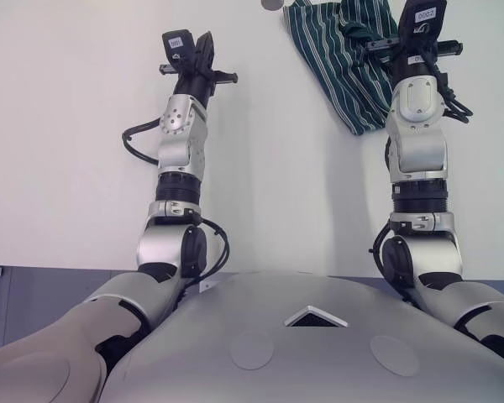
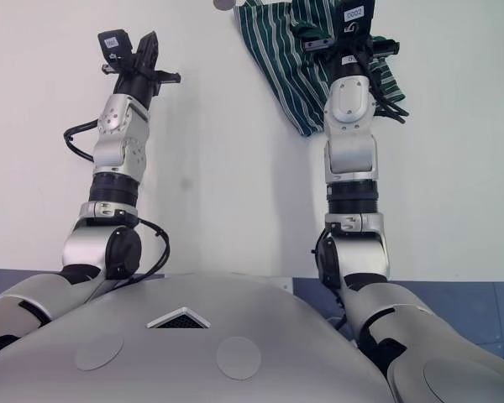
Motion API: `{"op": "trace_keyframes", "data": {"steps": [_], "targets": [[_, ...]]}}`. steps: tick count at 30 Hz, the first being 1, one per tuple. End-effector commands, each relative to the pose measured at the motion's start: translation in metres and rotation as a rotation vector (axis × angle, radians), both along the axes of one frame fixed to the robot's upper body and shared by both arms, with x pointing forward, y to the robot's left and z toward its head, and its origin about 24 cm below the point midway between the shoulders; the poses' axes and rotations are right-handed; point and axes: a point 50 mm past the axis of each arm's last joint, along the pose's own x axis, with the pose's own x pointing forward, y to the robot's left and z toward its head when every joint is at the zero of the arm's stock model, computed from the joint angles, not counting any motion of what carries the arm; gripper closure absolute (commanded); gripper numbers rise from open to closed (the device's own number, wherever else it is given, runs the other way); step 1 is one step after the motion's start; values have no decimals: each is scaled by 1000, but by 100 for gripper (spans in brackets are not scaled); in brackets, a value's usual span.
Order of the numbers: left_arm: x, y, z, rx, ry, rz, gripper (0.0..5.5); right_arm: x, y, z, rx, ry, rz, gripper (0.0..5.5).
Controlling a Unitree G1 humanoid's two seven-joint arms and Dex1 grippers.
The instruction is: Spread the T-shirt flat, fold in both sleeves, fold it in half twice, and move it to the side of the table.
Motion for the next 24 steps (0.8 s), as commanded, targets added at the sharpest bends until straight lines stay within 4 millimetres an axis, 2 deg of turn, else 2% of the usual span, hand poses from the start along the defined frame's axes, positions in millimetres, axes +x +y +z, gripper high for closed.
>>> {"op": "trace_keyframes", "data": {"steps": [1, 4, 6, 10, 14, 16, 18, 20, 22, 23, 24], "targets": [[2, 5, 6, 26, -11, -8, 550, 3, -26, -9, -23, 108, -9, 460], [2, 9, 5, 32, 0, 9, 550, 21, -72, -15, -152, 297, 42, 405], [3, 5, 5, 27, 2, 1, 550, 27, -89, -18, -232, 388, 101, 369], [6, 0, 8, 14, -2, -12, 550, 33, -98, -26, -226, 468, 137, 295], [4, -4, 6, 18, 8, -22, 550, 32, -98, -36, -110, 528, 134, 295], [3, -3, 5, 20, 14, -19, 550, 26, -93, -50, -67, 604, 167, 295], [3, -4, 6, 21, 12, -22, 550, 11, -82, -73, -8, 729, 295, 295], [1, -1, 5, 26, 12, -15, 550, -15, -71, -94, 101, 801, 368, 295], [-3, 7, 4, 27, 14, 11, 550, -64, -56, -111, 174, 872, 400, 295], [-4, 9, 3, 31, 17, 18, 550, -93, -45, -113, 212, 908, 418, 295], [-6, 11, 2, 34, 19, 23, 550, -114, -35, -107, 238, 930, 445, 295]]}}
